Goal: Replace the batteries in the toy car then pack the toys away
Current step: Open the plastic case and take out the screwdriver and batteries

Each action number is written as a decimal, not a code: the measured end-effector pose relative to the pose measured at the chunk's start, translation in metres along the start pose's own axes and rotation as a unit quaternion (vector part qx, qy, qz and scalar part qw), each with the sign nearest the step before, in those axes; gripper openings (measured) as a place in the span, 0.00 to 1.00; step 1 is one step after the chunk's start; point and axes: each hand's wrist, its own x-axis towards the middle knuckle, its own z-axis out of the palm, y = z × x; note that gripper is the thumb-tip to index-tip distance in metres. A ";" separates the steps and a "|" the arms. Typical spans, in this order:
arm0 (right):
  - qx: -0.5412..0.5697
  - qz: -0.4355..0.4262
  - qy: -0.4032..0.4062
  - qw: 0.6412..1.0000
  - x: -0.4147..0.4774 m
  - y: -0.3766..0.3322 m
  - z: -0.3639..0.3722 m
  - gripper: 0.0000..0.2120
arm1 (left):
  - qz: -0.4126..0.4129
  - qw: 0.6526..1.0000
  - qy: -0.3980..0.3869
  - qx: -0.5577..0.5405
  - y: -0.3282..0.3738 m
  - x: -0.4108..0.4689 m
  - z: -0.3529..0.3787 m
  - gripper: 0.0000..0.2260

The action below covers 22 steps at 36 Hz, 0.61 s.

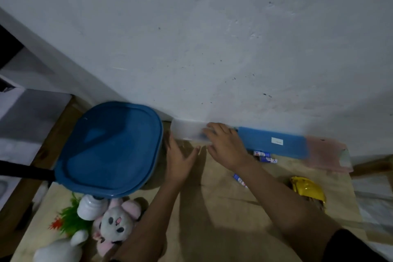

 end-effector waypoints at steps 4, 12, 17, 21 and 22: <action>-0.085 0.003 -0.019 0.996 0.013 -0.003 0.009 0.26 | -0.034 0.998 -0.005 -0.046 0.003 0.007 0.000 0.42; -0.109 -0.046 0.070 0.990 0.014 0.006 0.014 0.23 | -0.022 0.995 0.050 -0.081 0.000 0.001 0.004 0.37; -0.055 -0.050 0.097 0.992 0.009 0.009 0.009 0.18 | -0.021 0.991 0.086 -0.105 0.009 0.002 0.008 0.34; -0.065 -0.037 0.076 0.994 0.010 0.012 0.010 0.18 | -0.028 0.989 0.084 -0.120 0.010 0.007 0.009 0.33; -0.068 -0.037 0.076 0.994 0.010 0.013 0.012 0.16 | -0.032 0.989 0.084 -0.121 0.009 0.008 0.009 0.33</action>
